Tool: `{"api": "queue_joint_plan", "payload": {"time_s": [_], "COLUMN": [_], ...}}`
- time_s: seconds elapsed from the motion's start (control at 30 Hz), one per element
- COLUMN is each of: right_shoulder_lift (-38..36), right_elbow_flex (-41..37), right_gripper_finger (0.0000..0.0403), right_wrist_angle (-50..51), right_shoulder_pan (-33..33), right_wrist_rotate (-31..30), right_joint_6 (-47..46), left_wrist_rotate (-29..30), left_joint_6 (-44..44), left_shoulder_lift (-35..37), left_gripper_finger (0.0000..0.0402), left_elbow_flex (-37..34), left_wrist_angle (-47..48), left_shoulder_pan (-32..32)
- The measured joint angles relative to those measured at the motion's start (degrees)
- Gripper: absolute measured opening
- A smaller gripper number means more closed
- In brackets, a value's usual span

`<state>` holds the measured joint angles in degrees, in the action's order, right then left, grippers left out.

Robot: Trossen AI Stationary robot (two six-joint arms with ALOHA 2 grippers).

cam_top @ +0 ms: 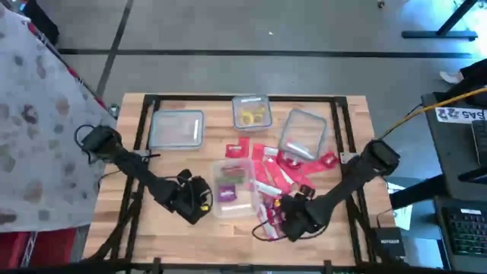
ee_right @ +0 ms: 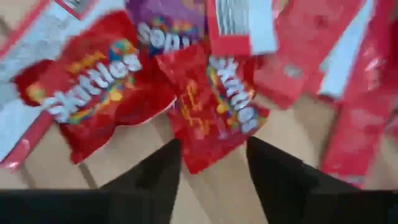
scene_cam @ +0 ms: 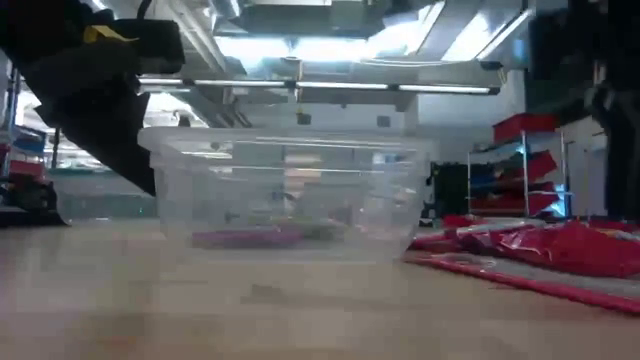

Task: Sort candy
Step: Put the red candy into the rectangular transparent bin

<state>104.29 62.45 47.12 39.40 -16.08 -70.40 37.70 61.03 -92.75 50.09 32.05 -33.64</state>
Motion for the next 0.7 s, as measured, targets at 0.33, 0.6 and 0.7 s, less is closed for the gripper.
{"api": "queue_joint_plan", "payload": {"time_s": [0.33,0.6,0.7], "right_shoulder_lift": [-0.4,0.3,0.3], "right_elbow_flex": [-5.8,-1.6,3.5], "right_gripper_finger": [0.0090,0.0005,0.0003], "right_wrist_angle": [-8.1,1.2,10.3], "right_shoulder_pan": [-0.4,-0.4,-0.4], "right_wrist_rotate": [2.8,2.5,1.8], "right_joint_6": [-2.2,-1.2,-1.2], "left_wrist_rotate": [0.2,0.2,0.2], "left_joint_6": [-0.1,0.0,0.0], "left_shoulder_lift": [0.0,0.0,0.0], "left_gripper_finger": [0.0129,0.0129,0.0129], "left_elbow_flex": [0.0,0.0,0.0], "left_wrist_angle": [-0.1,-0.2,-0.2], "left_shoulder_pan": [0.8,0.8,0.8]}}
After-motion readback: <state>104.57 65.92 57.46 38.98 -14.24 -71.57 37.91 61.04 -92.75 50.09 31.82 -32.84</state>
